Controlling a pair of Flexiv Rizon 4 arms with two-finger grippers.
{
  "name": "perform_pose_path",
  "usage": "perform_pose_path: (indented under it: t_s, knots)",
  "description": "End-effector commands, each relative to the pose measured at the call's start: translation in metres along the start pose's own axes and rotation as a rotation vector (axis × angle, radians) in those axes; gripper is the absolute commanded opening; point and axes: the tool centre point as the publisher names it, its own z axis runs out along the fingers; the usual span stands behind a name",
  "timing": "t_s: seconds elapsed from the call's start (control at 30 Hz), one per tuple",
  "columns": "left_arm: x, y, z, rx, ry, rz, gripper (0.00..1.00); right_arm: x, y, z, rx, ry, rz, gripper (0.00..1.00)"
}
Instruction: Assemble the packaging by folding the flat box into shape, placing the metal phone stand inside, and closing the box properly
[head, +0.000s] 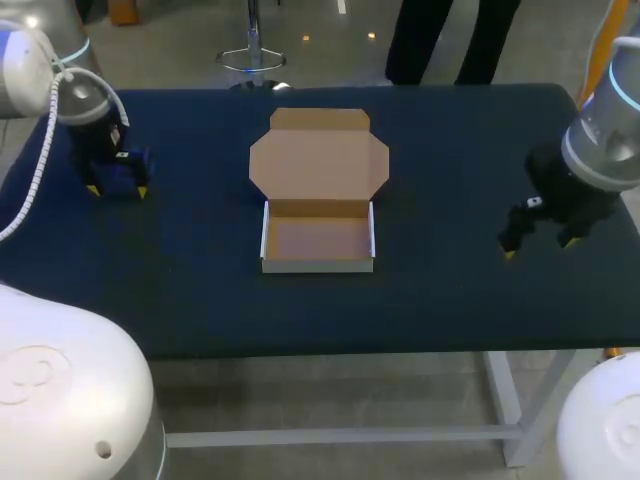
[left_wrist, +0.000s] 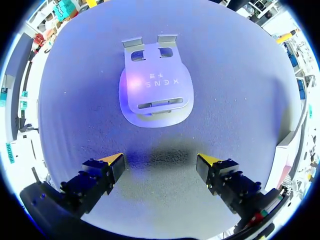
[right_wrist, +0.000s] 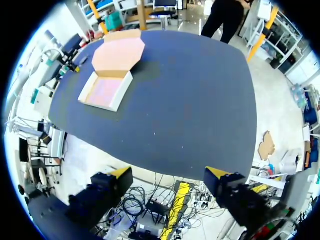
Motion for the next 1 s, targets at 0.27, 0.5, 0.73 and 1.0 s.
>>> perform_pose_path:
  t_s: [0.27, 0.5, 0.73, 1.0]
  knots:
    - [-0.001, -0.018, 0.004, -0.012, 0.001, -0.004, 1.0, 0.0, 0.0, -0.002, 0.005, -0.002, 0.0, 1.0]
    - [-0.001, -0.025, 0.004, -0.011, 0.0, -0.004, 1.0, 0.0, 0.0, -0.002, 0.005, -0.002, 0.0, 1.0]
    - [0.001, -0.032, 0.004, -0.009, -0.004, -0.004, 1.0, 0.0, 0.0, -0.002, 0.005, -0.002, 0.0, 1.0]
    - [0.002, -0.041, 0.003, -0.006, -0.011, -0.008, 1.0, 0.0, 0.0, -0.002, 0.005, -0.002, 0.0, 1.0]
